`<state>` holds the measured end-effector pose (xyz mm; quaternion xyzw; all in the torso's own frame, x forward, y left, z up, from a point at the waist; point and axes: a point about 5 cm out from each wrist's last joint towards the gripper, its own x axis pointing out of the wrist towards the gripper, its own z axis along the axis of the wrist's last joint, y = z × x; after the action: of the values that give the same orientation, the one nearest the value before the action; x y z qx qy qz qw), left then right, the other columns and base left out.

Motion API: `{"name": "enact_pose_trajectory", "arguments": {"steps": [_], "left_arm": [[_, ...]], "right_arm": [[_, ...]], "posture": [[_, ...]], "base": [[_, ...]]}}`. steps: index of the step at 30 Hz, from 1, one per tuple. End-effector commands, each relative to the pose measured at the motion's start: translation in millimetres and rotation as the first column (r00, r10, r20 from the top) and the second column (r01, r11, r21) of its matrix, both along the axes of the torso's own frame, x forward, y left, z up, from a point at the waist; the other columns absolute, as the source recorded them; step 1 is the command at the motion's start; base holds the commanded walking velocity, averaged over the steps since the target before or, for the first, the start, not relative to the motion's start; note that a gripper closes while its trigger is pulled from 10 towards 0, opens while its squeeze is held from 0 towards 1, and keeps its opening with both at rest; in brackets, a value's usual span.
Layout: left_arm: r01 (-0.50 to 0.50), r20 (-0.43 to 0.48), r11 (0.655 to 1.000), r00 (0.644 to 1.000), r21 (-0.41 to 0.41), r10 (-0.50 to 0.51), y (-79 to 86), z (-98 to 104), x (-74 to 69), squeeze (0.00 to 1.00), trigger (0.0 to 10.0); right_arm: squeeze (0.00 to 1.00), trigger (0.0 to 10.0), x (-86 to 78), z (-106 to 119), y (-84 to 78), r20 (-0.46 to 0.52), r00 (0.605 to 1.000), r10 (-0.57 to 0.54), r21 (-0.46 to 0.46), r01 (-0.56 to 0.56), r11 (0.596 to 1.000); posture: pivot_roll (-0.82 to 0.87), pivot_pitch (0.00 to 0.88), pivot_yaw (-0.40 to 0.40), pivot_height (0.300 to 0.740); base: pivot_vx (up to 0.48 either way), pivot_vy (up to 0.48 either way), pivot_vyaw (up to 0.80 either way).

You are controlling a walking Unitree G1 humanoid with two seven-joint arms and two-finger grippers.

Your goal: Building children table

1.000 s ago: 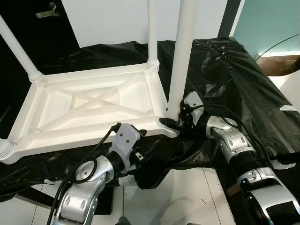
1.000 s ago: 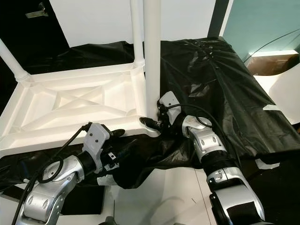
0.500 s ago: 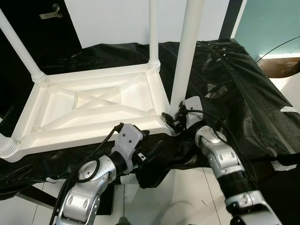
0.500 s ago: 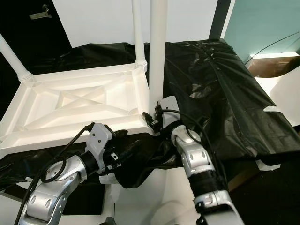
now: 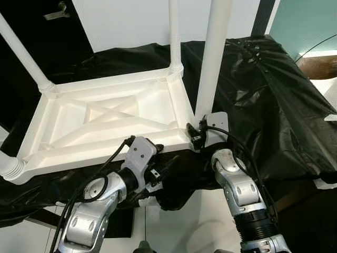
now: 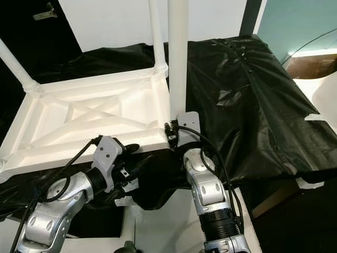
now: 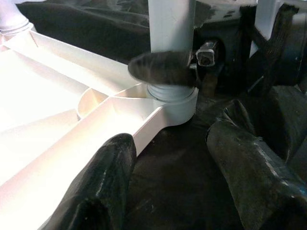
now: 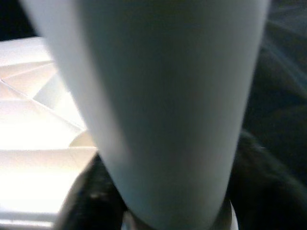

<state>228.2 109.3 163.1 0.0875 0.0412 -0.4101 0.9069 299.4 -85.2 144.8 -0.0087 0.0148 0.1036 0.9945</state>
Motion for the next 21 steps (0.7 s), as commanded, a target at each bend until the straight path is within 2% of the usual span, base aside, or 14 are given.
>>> {"name": "enact_pose_trajectory", "arguments": {"steps": [1,3,7,10,11,12,13,15,17,18,19,20,21], "left_arm": [[-0.018,-0.005,1.000,1.000,0.011,0.018,4.1,0.5,1.1,0.00,10.0],[-0.023,-0.006,1.000,1.000,0.009,0.023,4.9,0.8,0.8,0.00,10.0],[-0.027,-0.007,1.000,1.000,0.007,0.027,4.7,-0.1,-0.3,0.00,10.0],[-0.043,0.003,0.999,0.999,-0.005,0.043,2.6,-0.1,2.2,0.00,10.0],[-0.043,0.003,0.999,0.999,-0.005,0.043,2.6,-0.1,2.2,0.00,10.0],[-0.049,0.007,0.999,0.999,-0.012,0.050,2.1,0.3,3.0,0.00,10.0],[-0.056,0.008,0.998,0.998,-0.015,0.056,1.8,0.2,3.8,0.00,10.0],[-0.064,0.011,0.998,0.998,-0.018,0.064,1.2,0.2,4.5,0.00,10.0],[-0.064,0.011,0.998,0.998,-0.018,0.064,1.2,0.2,4.5,0.00,10.0],[-0.067,0.013,0.998,0.998,-0.018,0.067,1.3,0.4,4.8,0.00,10.0],[-0.067,0.013,0.998,0.998,-0.018,0.067,1.3,0.4,4.8,0.00,10.0],[-0.071,0.014,0.997,0.997,-0.017,0.071,2.0,0.4,4.7,0.00,10.0],[-0.071,0.014,0.997,0.997,-0.017,0.071,2.0,0.4,4.7,0.00,10.0]], "right_arm": [[1.00,10.0,-7.9,-20.7,-4.8,-0.092,0.995,-0.030,0.007,0.030,1.000],[1.00,10.0,-3.6,-10.4,-15.6,-0.042,0.999,0.004,0.014,-0.003,1.000],[1.00,10.0,0.2,-2.8,-24.9,-0.003,0.997,0.076,0.020,-0.076,0.997],[1.00,10.0,8.8,7.0,-33.2,0.032,0.964,0.263,0.002,-0.263,0.965],[1.00,10.0,8.8,7.0,-33.2,0.032,0.964,0.263,0.002,-0.263,0.965],[1.00,10.0,11.1,9.7,-34.6,0.040,0.949,0.312,-0.010,-0.311,0.950],[0.00,10.0,15.1,11.1,-36.0,0.034,0.934,0.357,-0.018,-0.356,0.934],[0.00,10.0,21.7,13.2,-35.8,0.020,0.898,0.440,-0.040,-0.439,0.897],[0.00,10.0,21.7,13.2,-35.8,0.020,0.898,0.440,-0.040,-0.439,0.897],[0.00,10.0,25.0,14.7,-34.4,0.017,0.874,0.485,-0.062,-0.484,0.873],[0.00,10.0,25.0,14.7,-34.4,0.017,0.874,0.485,-0.062,-0.484,0.873],[0.00,10.0,28.7,15.2,-31.9,0.004,0.847,0.532,-0.087,-0.530,0.844],[0.00,10.0,28.7,15.2,-31.9,0.004,0.847,0.532,-0.087,-0.530,0.844]], "posture": [[0.01,0.104,0.090,0.740],[0.01,0.103,0.080,0.740],[0.01,0.098,0.067,0.740],[0.01,0.087,0.049,0.740],[0.01,0.087,0.049,0.740],[0.01,0.089,0.041,0.740],[0.02,0.080,0.031,0.740],[0.03,0.078,0.027,0.740],[0.03,0.078,0.027,0.740],[0.03,0.076,0.026,0.740],[0.03,0.076,0.026,0.740],[0.03,0.073,0.031,0.740],[0.03,0.073,0.031,0.740]], "base": [[0.000,0.000,0.00],[0.000,0.000,0.00],[0.000,0.000,0.00],[0.000,0.000,0.00],[0.000,0.000,0.00],[0.000,0.000,0.00],[0.000,0.000,0.00],[0.000,0.000,0.00],[0.000,0.000,0.00],[0.000,0.000,0.00],[0.000,0.000,0.00],[0.000,0.000,0.00],[0.000,0.000,0.00]]}}
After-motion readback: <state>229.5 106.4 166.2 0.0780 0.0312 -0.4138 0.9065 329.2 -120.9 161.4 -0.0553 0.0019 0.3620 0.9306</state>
